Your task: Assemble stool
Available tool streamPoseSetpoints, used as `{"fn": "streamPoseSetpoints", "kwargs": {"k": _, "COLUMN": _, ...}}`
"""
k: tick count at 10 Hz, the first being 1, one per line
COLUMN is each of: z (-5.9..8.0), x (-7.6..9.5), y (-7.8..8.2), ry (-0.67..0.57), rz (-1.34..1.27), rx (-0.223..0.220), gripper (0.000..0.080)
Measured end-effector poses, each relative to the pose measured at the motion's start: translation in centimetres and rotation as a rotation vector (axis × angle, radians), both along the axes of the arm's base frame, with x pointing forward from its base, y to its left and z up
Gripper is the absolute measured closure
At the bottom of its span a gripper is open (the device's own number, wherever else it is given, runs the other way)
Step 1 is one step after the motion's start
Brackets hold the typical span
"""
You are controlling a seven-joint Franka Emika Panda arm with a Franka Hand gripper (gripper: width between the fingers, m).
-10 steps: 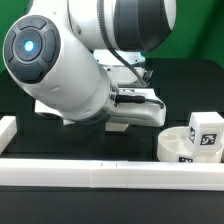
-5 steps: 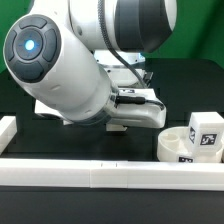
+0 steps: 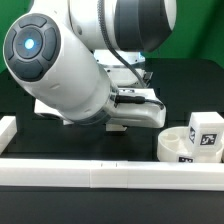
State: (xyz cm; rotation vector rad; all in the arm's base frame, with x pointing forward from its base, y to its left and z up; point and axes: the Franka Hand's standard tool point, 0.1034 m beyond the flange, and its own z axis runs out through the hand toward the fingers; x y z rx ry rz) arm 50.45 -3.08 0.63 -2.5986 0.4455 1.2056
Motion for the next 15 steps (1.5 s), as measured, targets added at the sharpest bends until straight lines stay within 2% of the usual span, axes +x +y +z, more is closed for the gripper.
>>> {"fn": "streamPoseSetpoints", "kwargs": {"k": 4, "z": 0.4, "x": 0.4, "y": -0.6, "ry": -0.01, "rz": -0.006, "rx": -0.001, "gripper": 0.0475}}
{"fn": "streamPoseSetpoints", "kwargs": {"k": 6, "z": 2.1, "x": 1.1, "y": -0.7, "ry": -0.029, "rz": -0.009, "rx": 0.002, "gripper": 0.0475}}
{"fn": "streamPoseSetpoints", "kwargs": {"k": 9, "z": 5.7, "x": 2.6, "y": -1.1, "ry": -0.072, "rz": -0.013, "rx": 0.007, "gripper": 0.0475}}
{"fn": "streamPoseSetpoints", "kwargs": {"k": 10, "z": 6.2, "x": 3.1, "y": -1.1, "ry": -0.093, "rz": -0.014, "rx": 0.003, "gripper": 0.0475}}
{"fn": "streamPoseSetpoints", "kwargs": {"k": 12, "z": 5.7, "x": 3.5, "y": -1.3, "ry": -0.131, "rz": -0.019, "rx": -0.014, "gripper": 0.0475}}
{"fn": "streamPoseSetpoints", "kwargs": {"k": 13, "z": 5.4, "x": 4.6, "y": -1.5, "ry": -0.212, "rz": -0.025, "rx": -0.046, "gripper": 0.0475}}
{"fn": "streamPoseSetpoints", "kwargs": {"k": 14, "z": 5.6, "x": 5.1, "y": -1.5, "ry": -0.295, "rz": -0.034, "rx": -0.08, "gripper": 0.0475}}
{"fn": "streamPoseSetpoints", "kwargs": {"k": 15, "z": 6.6, "x": 5.0, "y": -1.1, "ry": -0.325, "rz": -0.043, "rx": -0.092, "gripper": 0.0475}}
